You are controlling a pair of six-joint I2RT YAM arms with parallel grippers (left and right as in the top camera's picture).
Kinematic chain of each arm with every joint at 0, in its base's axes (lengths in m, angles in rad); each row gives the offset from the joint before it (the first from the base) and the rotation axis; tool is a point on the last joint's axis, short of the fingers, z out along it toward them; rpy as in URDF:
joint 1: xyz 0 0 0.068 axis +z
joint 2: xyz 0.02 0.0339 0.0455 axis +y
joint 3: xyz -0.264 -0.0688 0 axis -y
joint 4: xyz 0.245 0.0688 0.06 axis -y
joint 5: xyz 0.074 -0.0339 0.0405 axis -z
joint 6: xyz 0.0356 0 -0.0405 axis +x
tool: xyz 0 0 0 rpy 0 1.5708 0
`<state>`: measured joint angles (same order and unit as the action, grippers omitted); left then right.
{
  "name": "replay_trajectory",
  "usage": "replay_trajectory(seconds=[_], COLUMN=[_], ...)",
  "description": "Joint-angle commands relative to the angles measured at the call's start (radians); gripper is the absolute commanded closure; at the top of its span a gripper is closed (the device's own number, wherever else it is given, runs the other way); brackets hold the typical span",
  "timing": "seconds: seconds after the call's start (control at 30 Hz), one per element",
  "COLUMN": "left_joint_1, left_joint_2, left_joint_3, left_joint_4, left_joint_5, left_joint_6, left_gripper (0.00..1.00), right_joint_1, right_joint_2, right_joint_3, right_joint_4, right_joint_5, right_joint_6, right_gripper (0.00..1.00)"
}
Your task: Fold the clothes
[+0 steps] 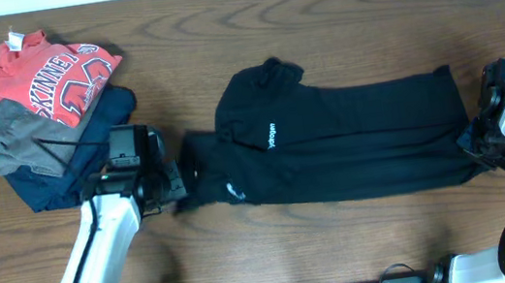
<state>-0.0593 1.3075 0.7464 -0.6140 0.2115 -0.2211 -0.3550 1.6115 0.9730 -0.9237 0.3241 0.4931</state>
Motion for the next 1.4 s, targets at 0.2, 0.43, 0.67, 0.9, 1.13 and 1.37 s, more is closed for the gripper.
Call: replay_trajectory(seconds=[0.2, 0.43, 0.67, 0.9, 1.13, 1.37], left_joint_1=[-0.003, -0.093, -0.227, -0.286, -0.320, -0.317], left_joint_2=[-0.097, -0.084, -0.004, 0.166, 0.243, 0.212], left_joint_3=[-0.005, -0.006, -0.006, -0.006, -0.006, 0.001], left_joint_4=[-0.077, -0.039, 0.042, 0.171, 0.250, 0.250], left_joint_5=[0.197, 0.259, 0.248, 0.278, 0.332, 0.332], left_joint_6=[0.008, 0.011, 0.010, -0.027, -0.028, -0.027], left_gripper=[0.39, 0.38, 0.35, 0.34, 0.40, 0.72], right_joint_1=[-0.012, -0.011, -0.010, -0.010, -0.010, -0.010], right_joint_2=[-0.009, -0.036, -0.115, -0.136, -0.136, -0.136], right_joint_3=[0.002, 0.030, 0.033, 0.033, 0.033, 0.033], right_joint_4=[-0.041, -0.023, -0.013, -0.001, -0.004, -0.004], right_joint_5=[0.007, -0.141, -0.187, -0.202, -0.202, -0.202], right_joint_6=[0.015, -0.069, -0.124, -0.129, -0.129, -0.129], right_gripper=[0.20, 0.21, 0.20, 0.19, 0.19, 0.18])
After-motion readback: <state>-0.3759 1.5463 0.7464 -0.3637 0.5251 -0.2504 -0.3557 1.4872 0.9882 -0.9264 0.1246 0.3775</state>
